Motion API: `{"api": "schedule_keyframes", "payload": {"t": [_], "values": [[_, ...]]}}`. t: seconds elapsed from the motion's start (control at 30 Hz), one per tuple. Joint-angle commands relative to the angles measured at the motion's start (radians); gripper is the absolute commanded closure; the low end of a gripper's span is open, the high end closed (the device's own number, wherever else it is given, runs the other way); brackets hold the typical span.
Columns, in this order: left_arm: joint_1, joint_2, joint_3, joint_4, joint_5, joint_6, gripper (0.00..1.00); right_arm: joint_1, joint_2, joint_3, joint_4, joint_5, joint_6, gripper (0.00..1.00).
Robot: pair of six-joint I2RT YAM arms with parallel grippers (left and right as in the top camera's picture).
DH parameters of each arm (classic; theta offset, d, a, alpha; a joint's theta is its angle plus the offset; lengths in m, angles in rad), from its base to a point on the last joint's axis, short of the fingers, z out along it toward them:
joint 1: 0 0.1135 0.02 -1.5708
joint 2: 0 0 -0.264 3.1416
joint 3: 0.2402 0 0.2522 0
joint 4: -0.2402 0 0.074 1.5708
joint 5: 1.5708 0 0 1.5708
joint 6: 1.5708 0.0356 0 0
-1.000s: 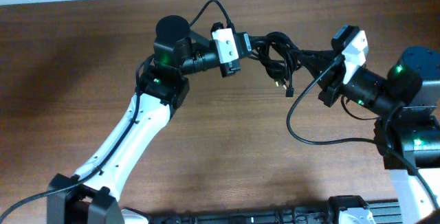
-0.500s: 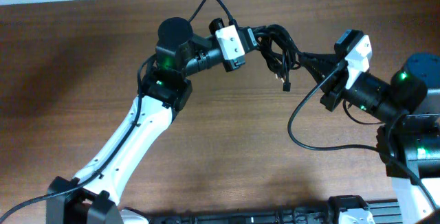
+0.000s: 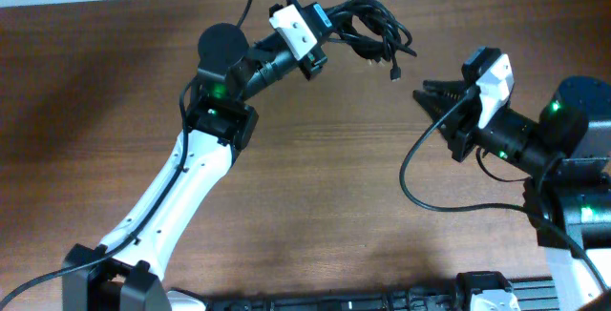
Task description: Untangle cables
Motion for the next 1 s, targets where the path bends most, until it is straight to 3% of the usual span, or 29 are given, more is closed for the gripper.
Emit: {"api": "schedule_keyframes", "payload": {"t": [0.0, 0.13, 0.33, 0.53, 0.57, 0.6, 0.67, 0.83, 0.87, 0.9, 0.93, 0.97], "values": [[-0.001, 0.003, 0.003, 0.028, -0.018, -0.016, 1.0, 0.002, 0.011, 0.017, 0.0, 0.003, 0.008, 0.35], [-0.001, 0.003, 0.003, 0.028, 0.166, 0.05, 1.0, 0.002, 0.012, 0.017, 0.071, 0.006, 0.007, 0.0], [-0.003, 0.003, 0.003, 0.09, 0.367, 0.063, 1.0, 0.002, 0.033, 0.017, 0.164, 0.035, 0.008, 0.01], [-0.07, 0.003, 0.003, 0.119, 0.383, 0.06, 1.0, 0.002, 0.084, 0.017, 0.157, 0.028, 0.008, 0.02], [-0.077, 0.003, 0.003, 0.119, 0.383, 0.06, 1.0, 0.002, 0.087, 0.017, 0.157, 0.028, 0.008, 0.2], [-0.085, 0.003, 0.003, 0.119, 0.382, 0.06, 1.0, 0.002, 0.089, 0.017, 0.157, 0.028, 0.008, 0.61], [-0.085, 0.003, 0.003, 0.122, 0.376, 0.06, 1.0, 0.002, 0.089, 0.017, 0.157, 0.028, 0.008, 0.96], [-0.062, 0.003, 0.003, 0.122, 0.325, 0.019, 1.0, 0.002, 0.089, 0.017, 0.157, 0.028, 0.008, 0.96], [-0.059, 0.003, 0.003, 0.123, 0.268, -0.024, 0.97, 0.002, 0.089, 0.017, 0.154, 0.028, 0.008, 0.96], [-0.059, 0.003, 0.003, 0.122, 0.239, -0.039, 0.71, 0.002, 0.089, 0.017, 0.153, 0.028, 0.008, 0.96], [-0.057, 0.003, 0.003, 0.126, 0.19, -0.077, 0.34, 0.002, 0.089, 0.017, 0.152, 0.031, 0.008, 0.96], [-0.052, 0.002, 0.003, 0.134, 0.178, -0.107, 0.22, 0.002, 0.089, 0.017, 0.15, 0.037, 0.008, 0.96]]}}
